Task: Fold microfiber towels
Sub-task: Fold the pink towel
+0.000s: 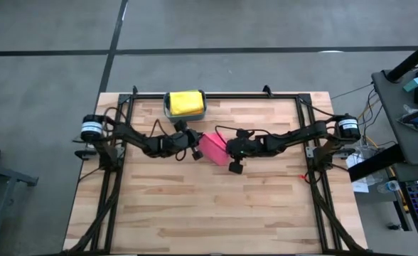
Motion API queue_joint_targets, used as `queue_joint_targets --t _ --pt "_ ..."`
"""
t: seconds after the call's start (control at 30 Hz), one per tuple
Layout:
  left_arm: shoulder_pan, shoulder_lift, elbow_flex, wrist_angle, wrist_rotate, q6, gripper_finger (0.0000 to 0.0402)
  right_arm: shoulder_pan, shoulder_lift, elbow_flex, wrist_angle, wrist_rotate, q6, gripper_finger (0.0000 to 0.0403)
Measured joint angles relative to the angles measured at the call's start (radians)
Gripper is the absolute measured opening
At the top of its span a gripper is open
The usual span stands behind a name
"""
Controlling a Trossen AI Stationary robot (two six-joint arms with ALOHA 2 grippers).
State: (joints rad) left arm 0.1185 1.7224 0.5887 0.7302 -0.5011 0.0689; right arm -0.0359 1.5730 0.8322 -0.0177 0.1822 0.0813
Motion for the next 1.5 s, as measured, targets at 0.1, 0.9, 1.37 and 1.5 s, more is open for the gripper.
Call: queue_joint_targets --t 0.1,0.9,1.37,1.5 --pt "0.008 0.043 0.023 -0.005 -0.001 -0.001 0.0001 -0.008 0.000 -0.010 0.000 0.001 0.005 0.0008" --pt "0.020 0.019 0.072 -0.148 0.018 -0.036 0.0126 -0.044 -0.012 0.047 -0.165 0.002 0.017 0.0119" --pt "-0.009 -0.261 0.029 -0.585 0.327 -0.073 0.0134 -0.046 -0.063 0.145 -0.322 0.003 -0.003 0.0171" --pt "-0.013 -0.255 -0.011 -0.557 0.370 -0.143 0.0134 -0.045 -0.066 0.143 -0.300 0.002 0.004 0.0171"
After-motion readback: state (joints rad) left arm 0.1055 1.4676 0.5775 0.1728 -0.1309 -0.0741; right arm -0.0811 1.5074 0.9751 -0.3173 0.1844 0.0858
